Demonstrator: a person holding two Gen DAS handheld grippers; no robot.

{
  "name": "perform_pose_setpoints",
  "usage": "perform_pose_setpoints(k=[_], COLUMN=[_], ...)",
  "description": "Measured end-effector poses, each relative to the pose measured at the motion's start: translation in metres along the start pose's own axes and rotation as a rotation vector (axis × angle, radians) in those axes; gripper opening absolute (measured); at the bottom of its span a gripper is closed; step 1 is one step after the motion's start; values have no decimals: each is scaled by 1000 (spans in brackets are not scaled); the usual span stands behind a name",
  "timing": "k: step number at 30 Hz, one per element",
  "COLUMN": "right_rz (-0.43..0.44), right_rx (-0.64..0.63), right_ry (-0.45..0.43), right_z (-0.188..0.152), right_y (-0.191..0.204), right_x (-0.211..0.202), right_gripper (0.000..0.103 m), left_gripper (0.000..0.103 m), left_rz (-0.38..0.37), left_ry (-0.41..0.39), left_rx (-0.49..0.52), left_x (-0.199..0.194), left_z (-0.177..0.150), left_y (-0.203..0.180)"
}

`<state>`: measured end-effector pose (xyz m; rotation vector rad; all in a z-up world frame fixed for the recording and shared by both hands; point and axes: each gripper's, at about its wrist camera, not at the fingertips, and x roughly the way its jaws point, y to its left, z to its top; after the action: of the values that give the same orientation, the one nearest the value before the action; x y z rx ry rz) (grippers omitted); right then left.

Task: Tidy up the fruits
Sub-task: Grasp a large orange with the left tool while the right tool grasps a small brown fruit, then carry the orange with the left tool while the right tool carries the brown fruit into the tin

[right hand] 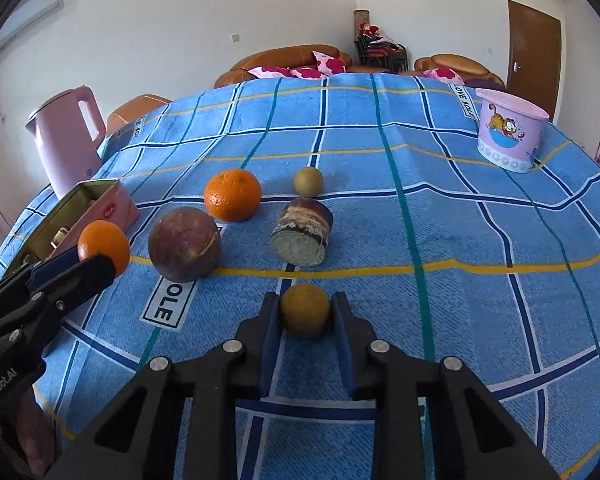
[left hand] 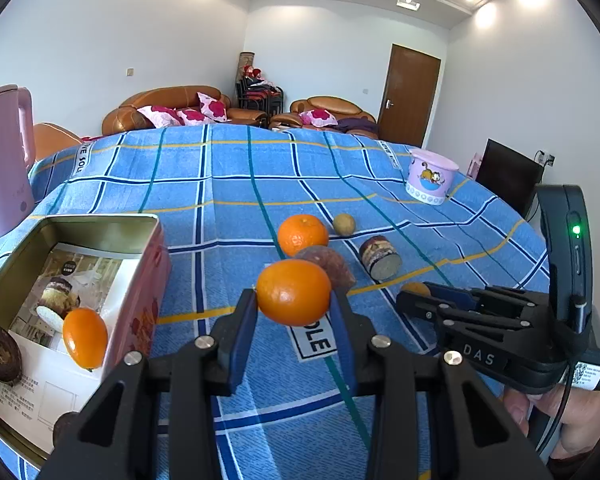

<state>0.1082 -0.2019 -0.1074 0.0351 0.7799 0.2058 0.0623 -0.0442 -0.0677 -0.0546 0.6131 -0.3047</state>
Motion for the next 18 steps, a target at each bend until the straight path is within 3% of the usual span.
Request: perform_pose_setpoints(k=[18], right_rz=[21], right_rx=[-26], right_ry=[-138], right_z=[-5], right_y=[5], right_x=[-23], right_gripper=[28], left_gripper=[39], left_rz=[19], left_ry=[-33], left_rx=[2], left_x=[-5], left_z=[0], left_y=[-1])
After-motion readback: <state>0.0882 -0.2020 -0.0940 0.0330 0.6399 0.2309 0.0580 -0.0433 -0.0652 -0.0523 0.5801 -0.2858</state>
